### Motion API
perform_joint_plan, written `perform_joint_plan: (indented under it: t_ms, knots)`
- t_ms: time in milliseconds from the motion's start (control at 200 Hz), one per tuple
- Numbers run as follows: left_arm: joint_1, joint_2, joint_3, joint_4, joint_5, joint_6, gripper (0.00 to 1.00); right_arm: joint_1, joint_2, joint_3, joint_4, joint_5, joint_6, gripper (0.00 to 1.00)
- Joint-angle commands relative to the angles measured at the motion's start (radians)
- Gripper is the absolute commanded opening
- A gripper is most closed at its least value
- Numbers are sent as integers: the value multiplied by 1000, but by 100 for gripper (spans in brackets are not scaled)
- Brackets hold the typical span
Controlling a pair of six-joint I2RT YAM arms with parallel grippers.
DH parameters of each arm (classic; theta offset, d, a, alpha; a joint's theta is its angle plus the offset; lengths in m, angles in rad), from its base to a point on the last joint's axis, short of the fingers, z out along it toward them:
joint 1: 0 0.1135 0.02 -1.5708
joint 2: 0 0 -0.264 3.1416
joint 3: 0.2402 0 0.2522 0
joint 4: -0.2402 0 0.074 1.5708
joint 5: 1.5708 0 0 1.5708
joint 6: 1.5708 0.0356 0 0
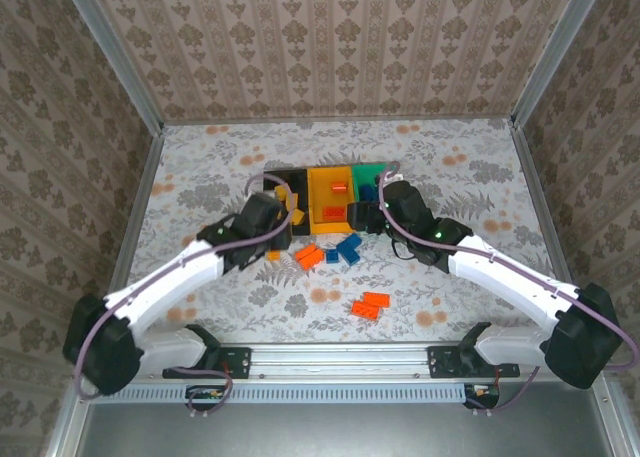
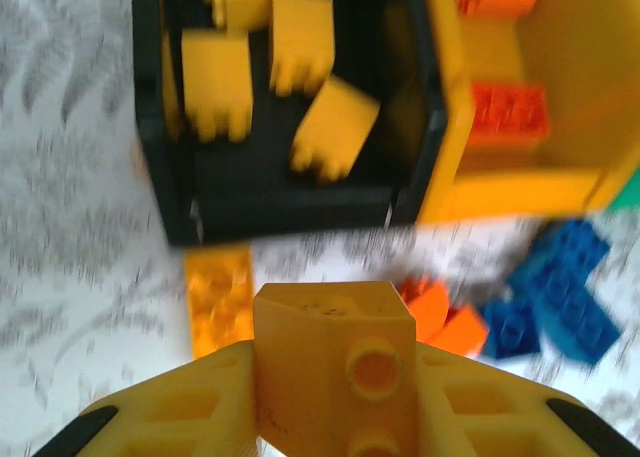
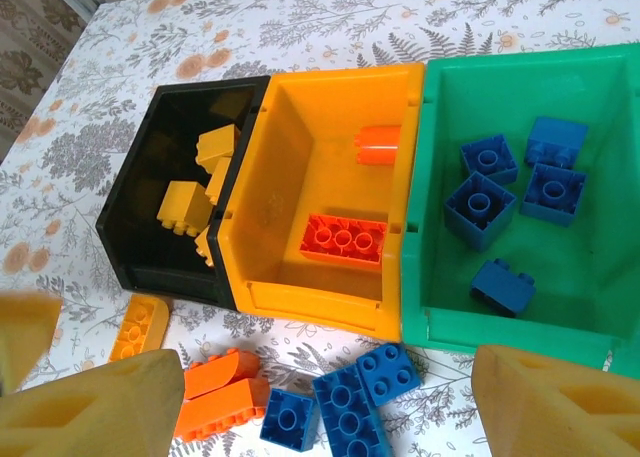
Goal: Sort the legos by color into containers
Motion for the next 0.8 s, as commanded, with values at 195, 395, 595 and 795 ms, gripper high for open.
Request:
perform_joint_plan:
  t_ms: [195,395,595,795]
  knots:
    - [115,434,337,58,26,122,34,-16,-75,-53,-50,4,21,78]
    - [126,539,420,52,42,112,50,-17,-99,-70,-93,-17,19,78]
    - [116,441,405,58,68,104,72,-16,-104,-81,-150,-65,12,78]
    - [29,225,286,78,100,104,93,-15,-92,-132,-219,-150,9,78]
